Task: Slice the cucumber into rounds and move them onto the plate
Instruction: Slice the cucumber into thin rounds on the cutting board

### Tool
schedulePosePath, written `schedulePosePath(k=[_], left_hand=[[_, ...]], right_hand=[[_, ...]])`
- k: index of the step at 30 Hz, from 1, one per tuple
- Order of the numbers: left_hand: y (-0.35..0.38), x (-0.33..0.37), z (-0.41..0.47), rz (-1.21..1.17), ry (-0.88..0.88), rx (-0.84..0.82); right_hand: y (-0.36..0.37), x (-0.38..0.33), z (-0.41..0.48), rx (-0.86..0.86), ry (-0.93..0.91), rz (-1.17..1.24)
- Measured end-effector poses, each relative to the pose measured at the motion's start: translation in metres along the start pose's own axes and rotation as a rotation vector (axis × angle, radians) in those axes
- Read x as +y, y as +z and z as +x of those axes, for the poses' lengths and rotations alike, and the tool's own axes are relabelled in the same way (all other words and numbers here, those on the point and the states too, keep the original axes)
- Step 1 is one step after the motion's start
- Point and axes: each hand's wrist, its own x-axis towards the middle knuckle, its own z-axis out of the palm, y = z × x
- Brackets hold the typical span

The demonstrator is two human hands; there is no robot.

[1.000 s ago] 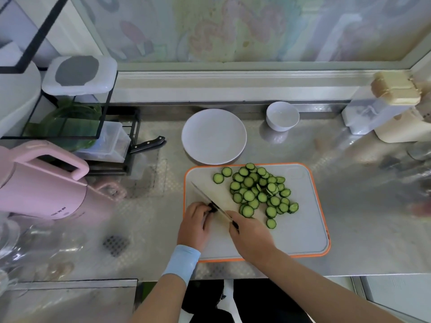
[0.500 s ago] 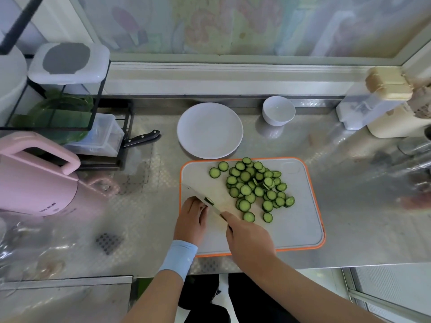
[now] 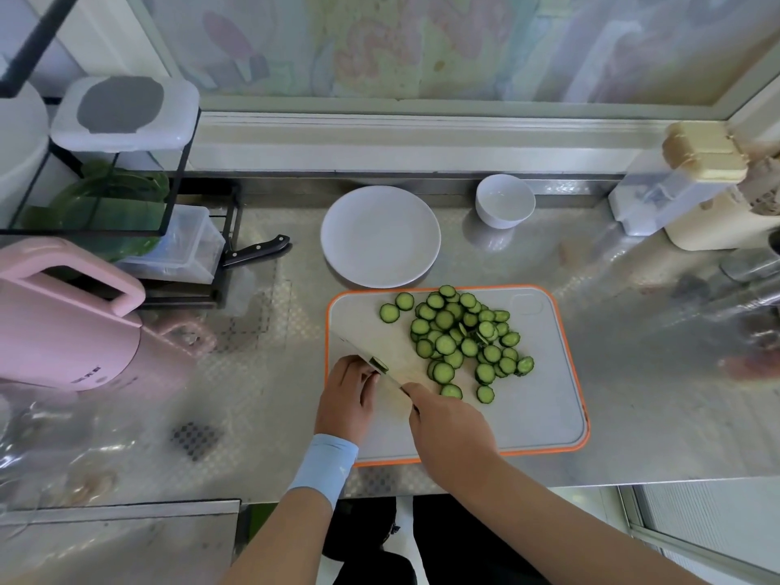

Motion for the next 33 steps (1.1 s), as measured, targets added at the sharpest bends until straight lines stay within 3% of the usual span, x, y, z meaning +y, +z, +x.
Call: schedulePosePath(k=[18,33], left_hand=[[0.001,-0.001,-0.002,-0.062,-0.027,0.013],[0.000,-0.001,-0.002,-0.028,0.011,0.040]], right_hand=[[0.010,-0.002,0.031,-0.008,-0.006,0.076],[0.004,0.007,-0.014,0.032,0.013,0.047]])
